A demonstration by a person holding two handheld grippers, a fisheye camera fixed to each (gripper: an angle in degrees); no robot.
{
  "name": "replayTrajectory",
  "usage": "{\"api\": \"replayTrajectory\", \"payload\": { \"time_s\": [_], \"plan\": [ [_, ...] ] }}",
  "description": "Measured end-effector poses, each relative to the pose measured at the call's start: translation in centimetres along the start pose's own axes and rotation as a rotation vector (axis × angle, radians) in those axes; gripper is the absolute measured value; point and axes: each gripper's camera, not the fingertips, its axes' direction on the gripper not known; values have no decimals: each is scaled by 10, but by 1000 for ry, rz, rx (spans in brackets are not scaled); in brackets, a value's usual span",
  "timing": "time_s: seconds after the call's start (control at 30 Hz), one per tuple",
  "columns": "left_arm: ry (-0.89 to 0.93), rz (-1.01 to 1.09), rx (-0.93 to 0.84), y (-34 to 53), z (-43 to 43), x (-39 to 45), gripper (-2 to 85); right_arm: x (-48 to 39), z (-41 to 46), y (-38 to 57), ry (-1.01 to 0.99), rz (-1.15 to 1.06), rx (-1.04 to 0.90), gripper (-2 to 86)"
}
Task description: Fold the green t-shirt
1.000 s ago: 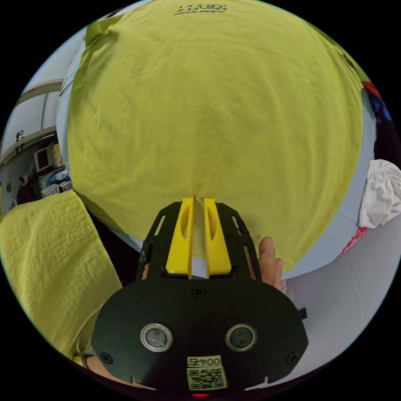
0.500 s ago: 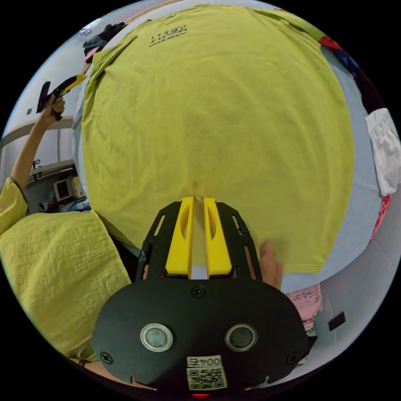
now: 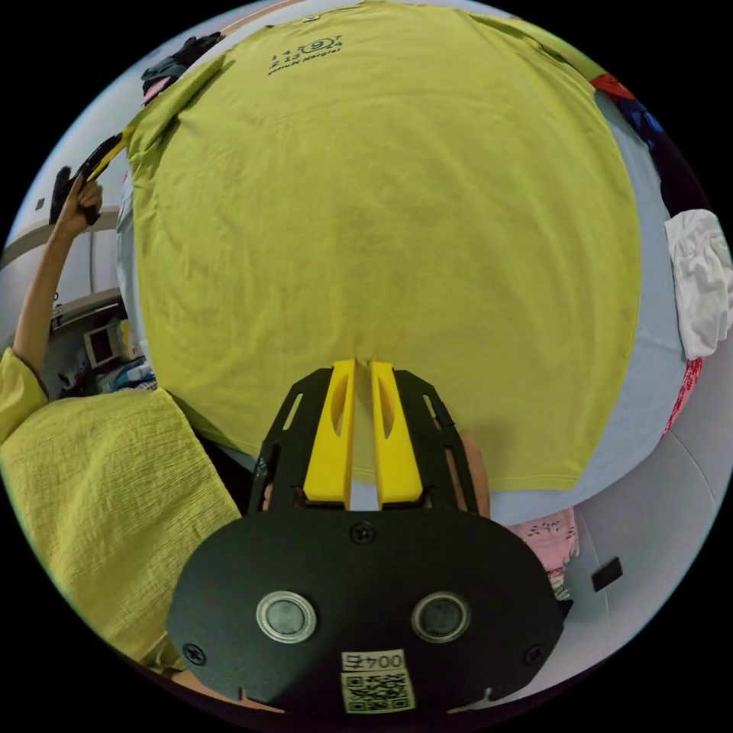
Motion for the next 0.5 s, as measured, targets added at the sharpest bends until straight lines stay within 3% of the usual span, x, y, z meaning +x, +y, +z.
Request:
{"api": "replayTrajectory", "payload": {
  "time_s": [0.3, 0.5],
  "plan": [
    [-236, -305, 167, 114, -47, -21, 31, 4, -3, -5, 10, -3, -45, 41],
    [-113, -513, 207, 165, -29, -59, 38, 9, -6, -3, 2, 9, -45, 40]
  ]
}}
